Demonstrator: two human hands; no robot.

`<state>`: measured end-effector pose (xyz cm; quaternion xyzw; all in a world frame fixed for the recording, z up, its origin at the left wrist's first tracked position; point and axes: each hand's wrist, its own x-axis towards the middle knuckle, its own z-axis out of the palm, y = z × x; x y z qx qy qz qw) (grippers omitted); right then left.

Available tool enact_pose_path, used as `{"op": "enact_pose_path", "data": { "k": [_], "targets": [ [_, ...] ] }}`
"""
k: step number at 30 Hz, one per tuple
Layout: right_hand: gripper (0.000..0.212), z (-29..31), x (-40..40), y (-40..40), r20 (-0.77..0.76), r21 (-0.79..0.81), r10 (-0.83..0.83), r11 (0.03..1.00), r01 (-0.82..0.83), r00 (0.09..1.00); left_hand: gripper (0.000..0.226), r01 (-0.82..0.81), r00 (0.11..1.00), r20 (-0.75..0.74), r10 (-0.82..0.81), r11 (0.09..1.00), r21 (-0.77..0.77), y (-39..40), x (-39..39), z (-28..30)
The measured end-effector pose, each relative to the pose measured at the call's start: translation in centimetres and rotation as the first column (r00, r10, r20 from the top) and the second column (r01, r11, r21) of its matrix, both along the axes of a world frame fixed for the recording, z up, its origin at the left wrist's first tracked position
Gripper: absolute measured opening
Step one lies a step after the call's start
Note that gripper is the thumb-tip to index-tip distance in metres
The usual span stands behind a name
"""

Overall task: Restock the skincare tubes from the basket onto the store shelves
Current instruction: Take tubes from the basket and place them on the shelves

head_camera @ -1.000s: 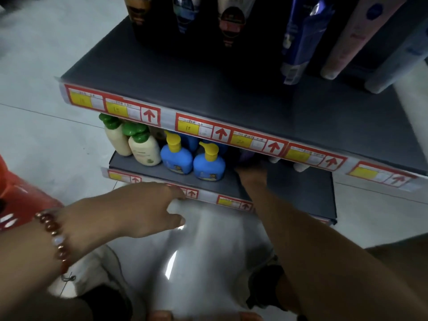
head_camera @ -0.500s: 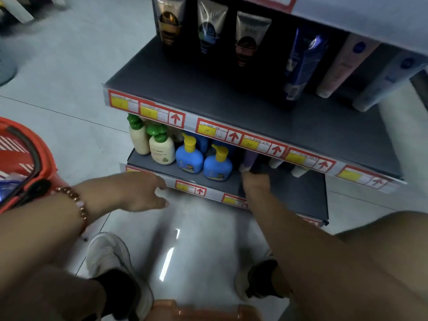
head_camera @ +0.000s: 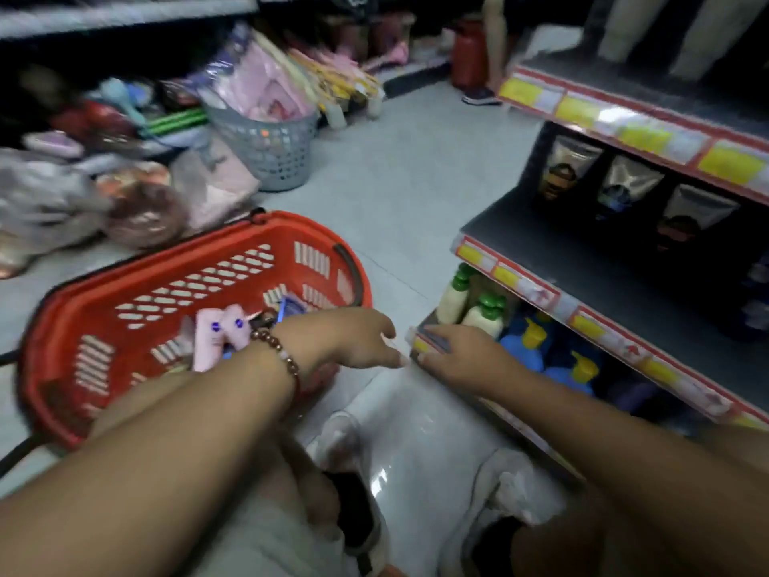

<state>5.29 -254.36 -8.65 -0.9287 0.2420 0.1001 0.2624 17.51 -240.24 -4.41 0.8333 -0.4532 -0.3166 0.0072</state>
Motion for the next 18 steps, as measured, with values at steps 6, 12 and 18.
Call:
{"op": "enact_pose_path", "data": {
  "k": [6,12,18],
  "targets": [
    [0.054,1.8,11.1,4.4,-0.007,-0.115,0.318,0.942,-0.316,0.948,0.042,-0.322,0.938,0.179,0.297,0.938,0.127,9.6,9.9,-1.9],
    [0.053,-2.0,22.6,7.3,-0.19,-0.165,0.535,0.809,-0.564,0.823,0.04,-0.428,0.902,0.226,0.368,0.834,0.349,17.5,16.3,-7.3],
    [0.035,-11.7,31.0,9.1,-0.373,-0.202,0.671,0.615,-0.763,0.64,0.046,-0.522,0.823,0.357,0.442,0.836,0.168,16.5,20.3,-16.8]
  ]
}}
